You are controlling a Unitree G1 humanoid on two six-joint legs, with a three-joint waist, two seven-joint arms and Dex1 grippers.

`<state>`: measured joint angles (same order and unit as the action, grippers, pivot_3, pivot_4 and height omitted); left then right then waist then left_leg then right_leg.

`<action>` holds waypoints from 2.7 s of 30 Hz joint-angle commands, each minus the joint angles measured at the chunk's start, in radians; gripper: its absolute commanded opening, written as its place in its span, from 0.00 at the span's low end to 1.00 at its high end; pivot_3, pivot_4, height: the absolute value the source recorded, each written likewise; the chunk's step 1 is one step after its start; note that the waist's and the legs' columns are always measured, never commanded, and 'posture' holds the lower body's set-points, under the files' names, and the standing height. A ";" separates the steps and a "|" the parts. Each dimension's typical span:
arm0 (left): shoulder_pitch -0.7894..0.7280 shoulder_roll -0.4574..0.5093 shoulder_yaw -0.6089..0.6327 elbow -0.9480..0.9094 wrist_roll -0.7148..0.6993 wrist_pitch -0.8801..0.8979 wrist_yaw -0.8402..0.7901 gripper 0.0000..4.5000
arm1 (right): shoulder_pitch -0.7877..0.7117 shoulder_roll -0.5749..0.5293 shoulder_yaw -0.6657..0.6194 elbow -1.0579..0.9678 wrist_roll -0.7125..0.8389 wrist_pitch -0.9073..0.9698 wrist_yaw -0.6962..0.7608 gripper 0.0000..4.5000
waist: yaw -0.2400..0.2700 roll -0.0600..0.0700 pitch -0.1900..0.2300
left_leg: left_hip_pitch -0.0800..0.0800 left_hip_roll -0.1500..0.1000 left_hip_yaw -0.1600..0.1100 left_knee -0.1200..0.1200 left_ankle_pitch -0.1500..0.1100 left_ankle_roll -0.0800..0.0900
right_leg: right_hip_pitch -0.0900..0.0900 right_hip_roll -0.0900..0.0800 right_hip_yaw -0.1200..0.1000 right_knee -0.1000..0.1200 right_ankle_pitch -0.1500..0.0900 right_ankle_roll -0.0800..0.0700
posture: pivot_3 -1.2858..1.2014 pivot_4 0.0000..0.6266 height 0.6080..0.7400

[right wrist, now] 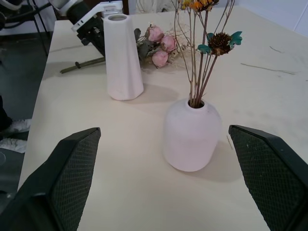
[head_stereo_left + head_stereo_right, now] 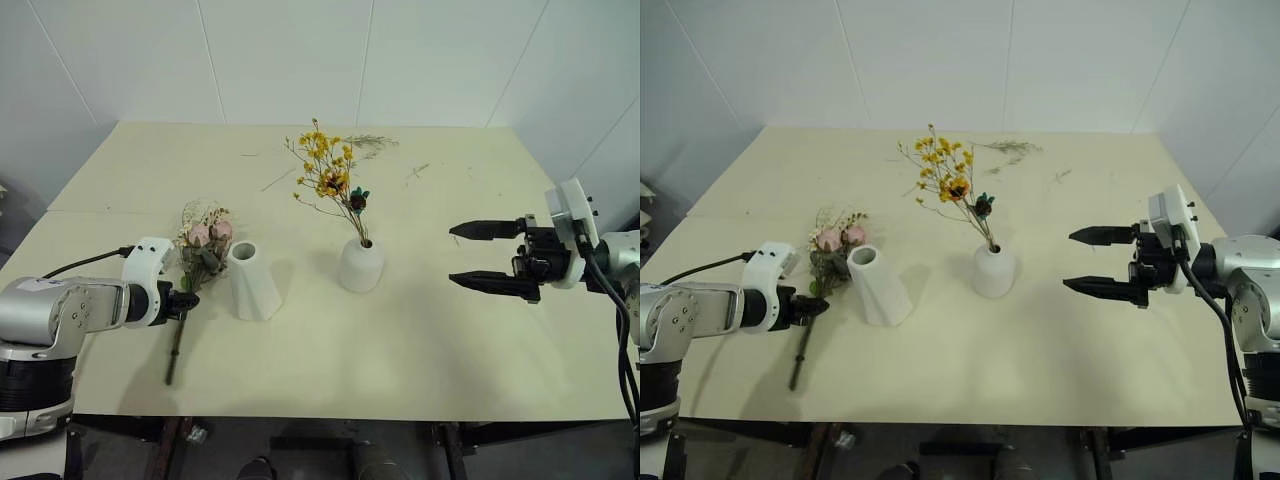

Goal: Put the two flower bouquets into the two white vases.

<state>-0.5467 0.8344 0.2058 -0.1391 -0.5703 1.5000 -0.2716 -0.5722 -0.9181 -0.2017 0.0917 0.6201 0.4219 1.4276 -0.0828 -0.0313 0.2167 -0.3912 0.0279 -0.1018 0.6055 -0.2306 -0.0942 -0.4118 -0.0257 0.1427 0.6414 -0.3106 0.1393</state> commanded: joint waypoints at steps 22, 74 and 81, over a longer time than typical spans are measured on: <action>-0.285 0.114 0.051 0.373 0.078 -0.640 -0.416 0.03 | 0.044 0.026 -0.077 -0.224 0.138 -0.045 0.028 1.00 | 0.002 0.000 0.000 | 0.000 0.000 0.000 0.005 -0.001 0.000 | 0.001 0.000 0.000 0.001 0.001 0.001 | 0.52 0.24 1.00; -0.464 -0.315 0.281 0.568 -0.405 -0.911 -1.016 0.03 | 0.014 0.042 -0.072 -0.146 0.194 0.001 0.035 1.00 | 0.004 0.000 0.000 | -0.001 0.000 0.000 0.008 -0.002 0.002 | 0.002 0.000 0.000 0.004 0.001 0.002 | 0.52 0.24 1.00; -0.416 -0.305 0.223 0.561 -0.353 -0.940 -1.063 0.03 | 0.043 0.023 -0.094 -0.142 0.186 0.001 0.050 1.00 | 0.005 0.000 0.000 | -0.001 0.000 0.000 0.008 -0.002 0.002 | 0.002 0.000 0.000 0.004 0.001 0.002 | 0.52 0.24 1.00</action>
<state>-0.9547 0.5171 0.4231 0.4515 -0.9206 0.5698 -1.3195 -0.5283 -0.8626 -0.2489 -0.0371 0.8001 0.4353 1.4590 -0.0781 -0.0313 0.2168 -0.3918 0.0280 -0.1022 0.6134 -0.2329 -0.0918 -0.4101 -0.0254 0.1425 0.6453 -0.3100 0.1414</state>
